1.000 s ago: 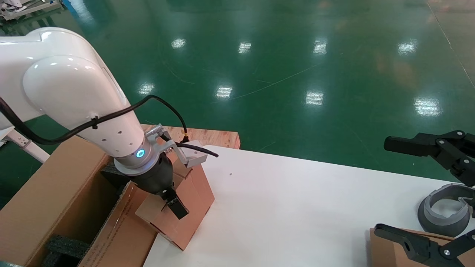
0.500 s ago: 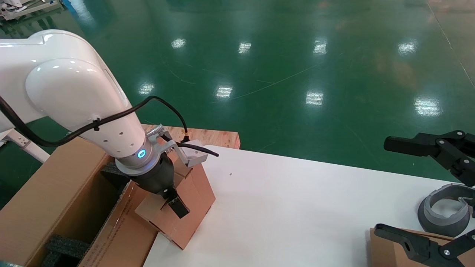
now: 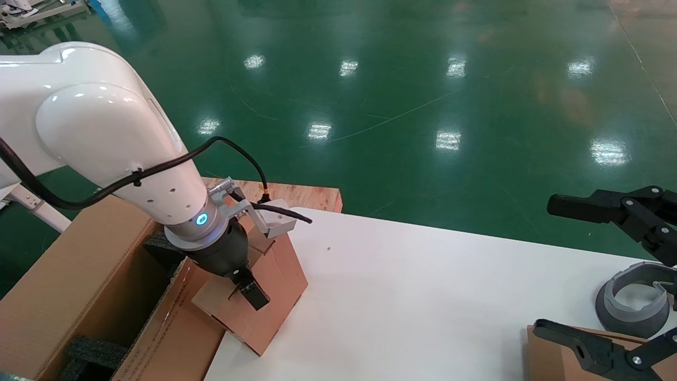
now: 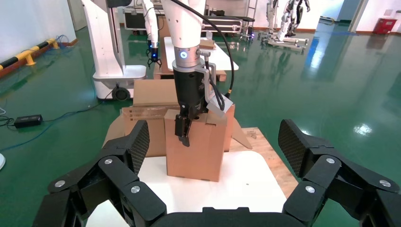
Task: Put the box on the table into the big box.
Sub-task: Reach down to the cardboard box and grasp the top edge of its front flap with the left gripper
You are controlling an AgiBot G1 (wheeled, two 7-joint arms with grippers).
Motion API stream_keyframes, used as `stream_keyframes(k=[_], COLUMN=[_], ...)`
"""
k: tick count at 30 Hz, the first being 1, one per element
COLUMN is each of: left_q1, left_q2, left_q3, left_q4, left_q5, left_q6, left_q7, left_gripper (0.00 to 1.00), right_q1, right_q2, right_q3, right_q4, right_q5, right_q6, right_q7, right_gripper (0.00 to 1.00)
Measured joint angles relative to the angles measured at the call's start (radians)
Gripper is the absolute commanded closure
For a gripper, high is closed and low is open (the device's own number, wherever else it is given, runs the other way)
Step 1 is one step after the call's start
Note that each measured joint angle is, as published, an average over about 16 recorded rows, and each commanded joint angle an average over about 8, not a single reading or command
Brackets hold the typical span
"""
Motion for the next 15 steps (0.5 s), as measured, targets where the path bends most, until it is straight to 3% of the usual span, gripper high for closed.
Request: stream_keyframes(k=[5, 15], left_q1=[0.000, -0.001], left_q2=[0.000, 0.000], left_q3=[0.000, -0.001], left_q4=[0.000, 0.000], left_q5=[-0.001, -0.002], left_q6=[0.000, 0.001], left_q7=[0.000, 0.000], left_gripper=[1.00, 1.00], right_q1=[0.000, 0.000], right_q2=[0.000, 0.000], right_q3=[0.000, 0.000], right_q4=[0.000, 0.000], right_q5=[0.000, 0.000], right_q6=[0.000, 0.000], right_q7=[0.000, 0.000], right_gripper=[0.00, 0.00])
